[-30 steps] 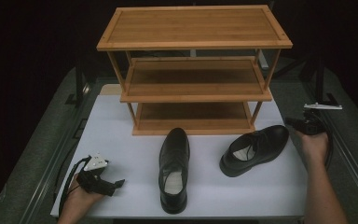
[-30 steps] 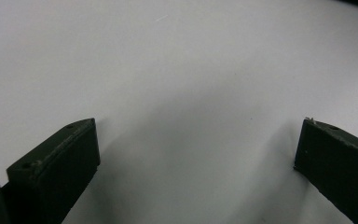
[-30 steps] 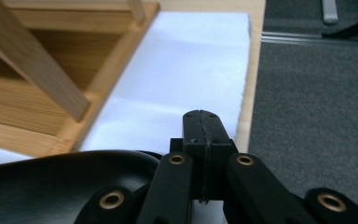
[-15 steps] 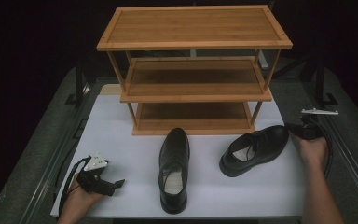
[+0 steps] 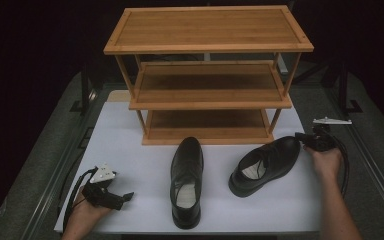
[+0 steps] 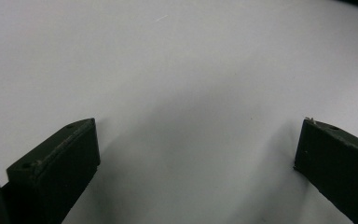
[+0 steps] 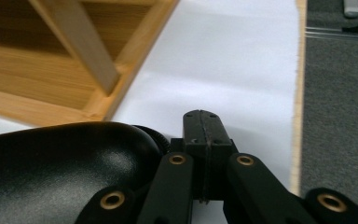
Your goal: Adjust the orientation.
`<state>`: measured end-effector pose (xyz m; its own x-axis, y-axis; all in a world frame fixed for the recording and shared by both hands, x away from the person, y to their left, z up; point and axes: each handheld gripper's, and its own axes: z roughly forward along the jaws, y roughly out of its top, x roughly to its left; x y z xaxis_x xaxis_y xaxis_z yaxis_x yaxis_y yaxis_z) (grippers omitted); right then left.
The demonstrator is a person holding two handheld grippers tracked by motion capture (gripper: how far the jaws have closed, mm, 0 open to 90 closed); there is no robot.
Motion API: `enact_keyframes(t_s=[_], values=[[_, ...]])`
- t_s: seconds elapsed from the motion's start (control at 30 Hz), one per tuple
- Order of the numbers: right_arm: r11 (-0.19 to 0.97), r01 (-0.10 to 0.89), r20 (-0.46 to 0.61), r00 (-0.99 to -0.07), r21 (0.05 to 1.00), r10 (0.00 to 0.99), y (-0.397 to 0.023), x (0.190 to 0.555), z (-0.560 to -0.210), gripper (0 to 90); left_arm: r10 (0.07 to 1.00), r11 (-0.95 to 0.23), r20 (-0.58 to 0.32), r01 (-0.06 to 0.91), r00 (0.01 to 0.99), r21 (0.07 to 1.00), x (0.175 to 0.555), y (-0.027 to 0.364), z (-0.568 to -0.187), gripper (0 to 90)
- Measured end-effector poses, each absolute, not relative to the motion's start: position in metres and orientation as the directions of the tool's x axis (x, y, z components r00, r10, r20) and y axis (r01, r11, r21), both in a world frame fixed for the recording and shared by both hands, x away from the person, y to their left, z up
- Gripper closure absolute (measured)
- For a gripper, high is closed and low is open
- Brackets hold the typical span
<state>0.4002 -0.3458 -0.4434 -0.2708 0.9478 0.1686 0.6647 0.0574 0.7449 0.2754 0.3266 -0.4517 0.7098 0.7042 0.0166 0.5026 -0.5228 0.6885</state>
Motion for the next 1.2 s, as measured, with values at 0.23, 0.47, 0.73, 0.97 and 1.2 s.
enact_keyframes(t_s=[0.23,0.47,0.73,0.97,1.2], values=[[0.093,0.654,0.164,-0.321,0.751,0.933,-0.327,0.393,-0.444,89.9,0.704,-0.524,0.018,0.502,0.71,0.687,0.275,0.327,-0.452,0.0],[0.124,0.648,0.155,-0.355,0.751,0.922,-0.306,0.382,-0.443,90.0,0.705,-0.521,0.016,0.501,0.709,0.691,0.275,0.327,-0.452,0.0],[0.197,0.646,0.119,-0.412,0.737,0.903,-0.282,0.371,-0.44,89.9,0.704,-0.521,0.017,0.501,0.71,0.691,0.275,0.327,-0.452,0.0],[0.232,0.642,0.112,-0.447,0.731,0.887,-0.266,0.363,-0.439,89.9,0.705,-0.52,0.016,0.501,0.709,0.691,0.275,0.327,-0.452,0.0],[0.257,0.63,0.102,-0.475,0.732,0.874,-0.255,0.359,-0.438,89.9,0.704,-0.523,0.016,0.502,0.71,0.689,0.275,0.327,-0.452,0.0]])
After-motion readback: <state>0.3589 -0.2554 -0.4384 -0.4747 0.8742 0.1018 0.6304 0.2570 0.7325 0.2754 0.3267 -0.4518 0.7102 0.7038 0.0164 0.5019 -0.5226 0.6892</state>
